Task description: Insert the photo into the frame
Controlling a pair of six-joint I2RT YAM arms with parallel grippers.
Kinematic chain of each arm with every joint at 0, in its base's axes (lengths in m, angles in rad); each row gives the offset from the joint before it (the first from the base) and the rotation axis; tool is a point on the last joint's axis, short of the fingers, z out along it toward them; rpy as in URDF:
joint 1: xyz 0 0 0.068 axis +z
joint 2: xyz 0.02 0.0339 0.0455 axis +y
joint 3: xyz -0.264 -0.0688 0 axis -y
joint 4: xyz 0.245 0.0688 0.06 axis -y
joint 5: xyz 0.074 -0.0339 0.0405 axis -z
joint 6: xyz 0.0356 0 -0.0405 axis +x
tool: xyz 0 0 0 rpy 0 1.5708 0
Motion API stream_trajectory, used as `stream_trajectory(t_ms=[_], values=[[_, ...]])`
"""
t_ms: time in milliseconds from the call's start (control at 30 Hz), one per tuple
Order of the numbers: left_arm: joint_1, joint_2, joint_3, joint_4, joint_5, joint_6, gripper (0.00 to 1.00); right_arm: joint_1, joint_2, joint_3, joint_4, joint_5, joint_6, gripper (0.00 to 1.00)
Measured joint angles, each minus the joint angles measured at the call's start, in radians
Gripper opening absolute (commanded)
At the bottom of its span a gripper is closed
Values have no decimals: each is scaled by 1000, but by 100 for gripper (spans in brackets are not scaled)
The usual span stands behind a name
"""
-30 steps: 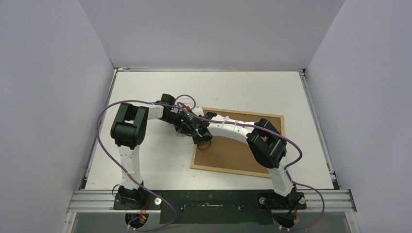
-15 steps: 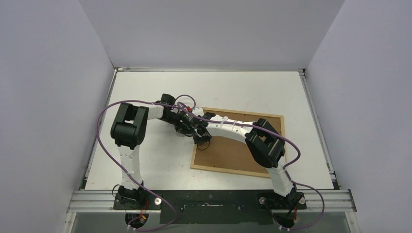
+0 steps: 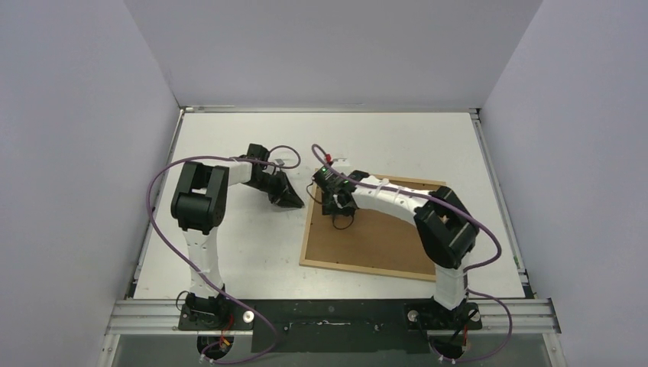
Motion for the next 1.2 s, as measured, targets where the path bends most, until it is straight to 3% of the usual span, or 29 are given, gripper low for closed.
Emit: stream_trajectory(t_ms=[133,333,500,667,833,1033,1200], values=[[26,-11,24,-16,-44,10,21,-102,-129,-58,-11,22,5,49],[30,-92,18,-23,-114,46,34,-310,-306,-111,-98,100,7,73],[14,-190,-3,-43,-184,90,38,-631,-402,-187,-166,171,-16,86],[-25,-224,-40,-60,-237,114,43,-880,-464,-308,-188,182,-47,90],[-67,-221,-58,-70,-270,119,48,-1075,-511,-468,-175,73,-67,92],[-116,-194,-44,-80,-312,126,53,-1194,-562,-603,-137,-126,-91,92],[-126,-145,22,-103,-327,129,54,-1213,-562,-647,-80,-273,-100,92]])
